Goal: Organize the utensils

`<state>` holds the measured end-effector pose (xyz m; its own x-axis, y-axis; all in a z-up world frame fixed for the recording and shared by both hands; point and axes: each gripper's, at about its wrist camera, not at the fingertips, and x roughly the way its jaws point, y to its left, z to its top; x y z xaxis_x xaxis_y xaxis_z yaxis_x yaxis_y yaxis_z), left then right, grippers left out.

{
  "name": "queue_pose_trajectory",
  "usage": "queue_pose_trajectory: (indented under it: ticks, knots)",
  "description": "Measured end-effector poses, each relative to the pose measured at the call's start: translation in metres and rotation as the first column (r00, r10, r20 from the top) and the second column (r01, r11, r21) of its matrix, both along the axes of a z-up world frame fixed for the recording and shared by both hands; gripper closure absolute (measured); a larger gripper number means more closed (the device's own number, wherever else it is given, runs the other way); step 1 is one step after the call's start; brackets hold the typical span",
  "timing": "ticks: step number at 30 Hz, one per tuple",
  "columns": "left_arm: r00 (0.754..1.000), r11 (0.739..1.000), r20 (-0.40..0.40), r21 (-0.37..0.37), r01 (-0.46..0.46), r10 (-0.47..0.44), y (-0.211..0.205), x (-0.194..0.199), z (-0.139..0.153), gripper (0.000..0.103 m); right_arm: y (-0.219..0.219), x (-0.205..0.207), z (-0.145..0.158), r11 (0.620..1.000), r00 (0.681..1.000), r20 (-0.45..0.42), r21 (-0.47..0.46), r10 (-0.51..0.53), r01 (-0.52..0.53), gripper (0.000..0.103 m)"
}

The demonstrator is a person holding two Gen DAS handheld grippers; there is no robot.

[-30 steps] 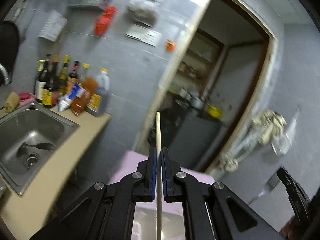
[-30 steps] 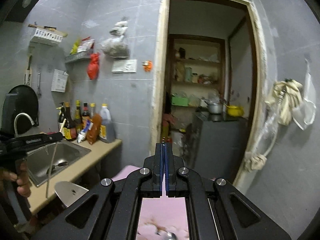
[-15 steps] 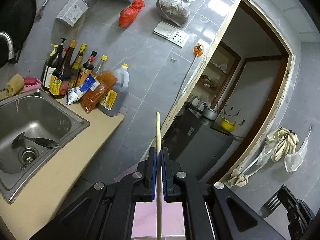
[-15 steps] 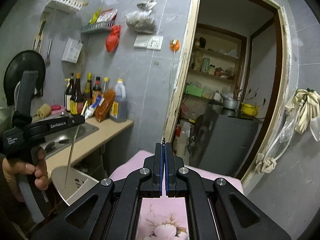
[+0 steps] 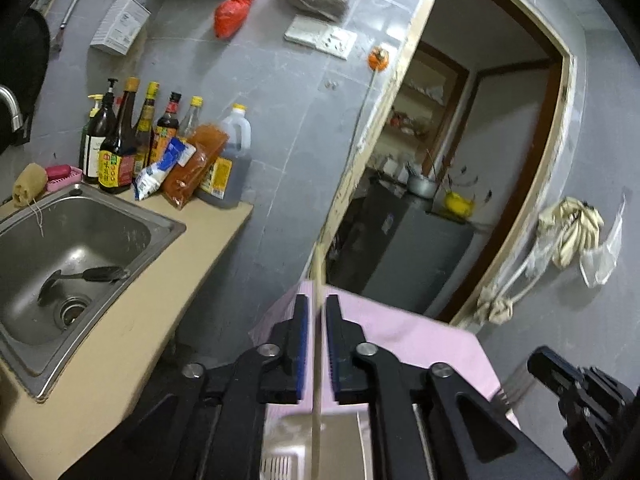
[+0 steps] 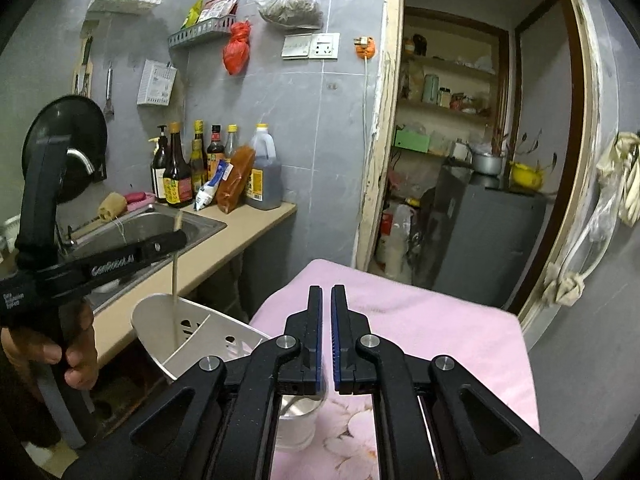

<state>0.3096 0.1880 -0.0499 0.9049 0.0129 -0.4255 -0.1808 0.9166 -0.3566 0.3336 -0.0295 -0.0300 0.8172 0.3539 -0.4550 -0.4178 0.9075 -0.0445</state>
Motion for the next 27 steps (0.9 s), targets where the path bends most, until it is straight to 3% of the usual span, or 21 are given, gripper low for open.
queue_pose_trajectory:
  ticks: [1, 2, 3, 4, 7, 8, 13, 15, 18, 27]
  knots:
    - [1.0, 1.0, -0.014, 0.0, 0.01, -0.01, -0.001, -0.002, 0.001, 0.076, -0.003, -0.001, 0.001, 1.0, 1.0, -0.002, 0.013, -0.005, 0.005, 0.083]
    - [1.0, 1.0, -0.02, -0.004, 0.017, -0.017, -0.001, -0.005, 0.001, 0.07, -0.009, -0.003, 0.003, 0.999, 1.0, -0.003, 0.037, -0.01, 0.01, 0.069]
    - [1.0, 1.0, -0.02, -0.006, 0.019, -0.019, -0.001, -0.009, 0.002, 0.055, -0.014, -0.005, 0.005, 0.998, 1.0, -0.002, 0.058, -0.017, 0.017, 0.061]
    - [1.0, 1.0, -0.015, -0.01, 0.015, -0.015, -0.002, -0.013, 0.004, 0.046, -0.019, -0.007, 0.007, 0.997, 1.0, 0.0, 0.07, -0.024, 0.024, 0.059]
    - [1.0, 1.0, -0.016, 0.001, 0.015, -0.015, -0.009, -0.024, 0.015, 0.043, -0.039, -0.013, 0.014, 0.993, 0.998, 0.006, 0.105, -0.058, 0.057, 0.052]
    - [1.0, 1.0, -0.018, 0.013, 0.02, -0.019, -0.013, -0.025, 0.018, 0.041, -0.048, -0.017, 0.018, 0.989, 0.997, 0.016, 0.128, -0.074, 0.072, 0.044]
    - [0.999, 0.996, 0.033, 0.082, 0.034, -0.036, -0.042, -0.037, 0.045, 0.012, -0.089, -0.03, 0.036, 0.975, 0.988, 0.067, 0.183, -0.139, 0.124, 0.019]
    - [0.997, 0.993, 0.064, 0.11, 0.038, -0.045, -0.056, -0.041, 0.055, 0.007, -0.108, -0.035, 0.041, 0.969, 0.982, 0.082, 0.196, -0.167, 0.149, 0.008]
    - [0.992, 0.986, 0.111, 0.159, 0.041, -0.059, -0.082, -0.047, 0.07, 0.001, -0.132, -0.041, 0.046, 0.963, 0.976, 0.096, 0.204, -0.197, 0.175, 0.006]
    - [0.977, 0.968, 0.155, 0.223, 0.111, -0.148, -0.16, -0.058, 0.084, 0.001, -0.206, -0.058, 0.047, 0.942, 0.949, 0.118, 0.205, -0.292, 0.264, 0.002]
